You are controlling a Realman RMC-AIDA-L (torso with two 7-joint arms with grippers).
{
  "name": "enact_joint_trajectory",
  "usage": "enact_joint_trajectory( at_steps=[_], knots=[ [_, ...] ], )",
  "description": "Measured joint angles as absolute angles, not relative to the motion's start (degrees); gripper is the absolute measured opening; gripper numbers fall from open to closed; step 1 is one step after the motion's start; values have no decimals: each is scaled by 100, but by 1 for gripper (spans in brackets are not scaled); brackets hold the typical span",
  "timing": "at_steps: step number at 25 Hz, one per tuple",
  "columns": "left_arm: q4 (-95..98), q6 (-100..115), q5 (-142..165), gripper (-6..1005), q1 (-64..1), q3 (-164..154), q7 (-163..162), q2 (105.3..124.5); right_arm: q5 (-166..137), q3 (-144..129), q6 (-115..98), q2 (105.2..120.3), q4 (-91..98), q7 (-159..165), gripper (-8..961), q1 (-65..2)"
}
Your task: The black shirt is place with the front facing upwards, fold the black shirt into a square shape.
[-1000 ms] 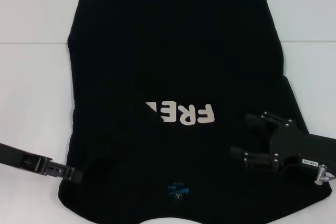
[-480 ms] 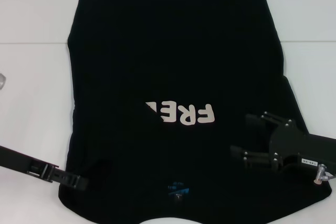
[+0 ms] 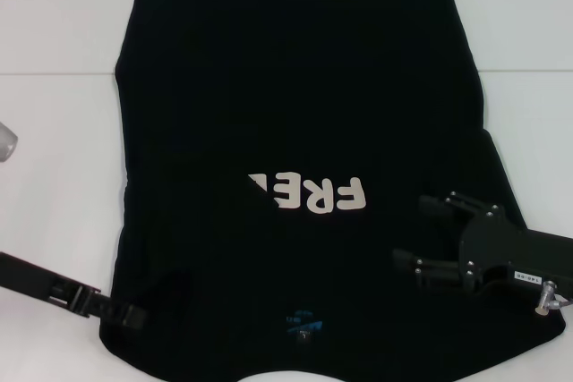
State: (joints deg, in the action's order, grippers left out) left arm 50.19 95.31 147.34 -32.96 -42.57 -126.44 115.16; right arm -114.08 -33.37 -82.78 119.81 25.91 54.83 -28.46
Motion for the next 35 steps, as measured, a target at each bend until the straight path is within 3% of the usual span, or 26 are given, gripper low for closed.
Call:
enact_joint_trajectory(
  at_steps=[2, 7, 12, 15, 21, 28, 33, 35],
  knots=[
    [5035, 9507, 14791, 919, -3286, -4334, -12609, 11542, -11408, -3321, -8275, 11981, 2591, 5489, 946, -2841],
    [5163, 9502, 14846, 761, -3251, -4411, -12483, 11636, -11408, -3269, -8270, 11969, 2591, 5582, 946, -2826],
    [5235, 9516, 14824, 523, -3227, -4385, -12424, 11655, -11408, -3269, -8291, 11961, 2606, 5616, 947, -2805],
    [5237, 9510, 14839, 284, -3222, -4383, -12400, 11654, -11408, -3269, -8297, 11961, 2611, 5616, 946, -2802],
    [5260, 9504, 14784, 94, -3183, -4298, -12374, 11653, -11408, -3175, -8342, 11961, 2616, 5625, 947, -2804],
    [5368, 9574, 14782, 30, -3091, -4226, -12361, 11668, -11409, -2843, -8478, 11885, 2808, 6249, 947, -2796],
    [5433, 9567, 14784, 30, -3055, -4106, -12352, 11685, -11495, -2866, -8513, 11704, 3478, 7820, 946, -2795],
    [5433, 9569, 14784, 30, -3057, -3995, -12358, 11673, -11671, -2885, -8561, 11568, 3782, 8574, 946, -2817]
  ],
)
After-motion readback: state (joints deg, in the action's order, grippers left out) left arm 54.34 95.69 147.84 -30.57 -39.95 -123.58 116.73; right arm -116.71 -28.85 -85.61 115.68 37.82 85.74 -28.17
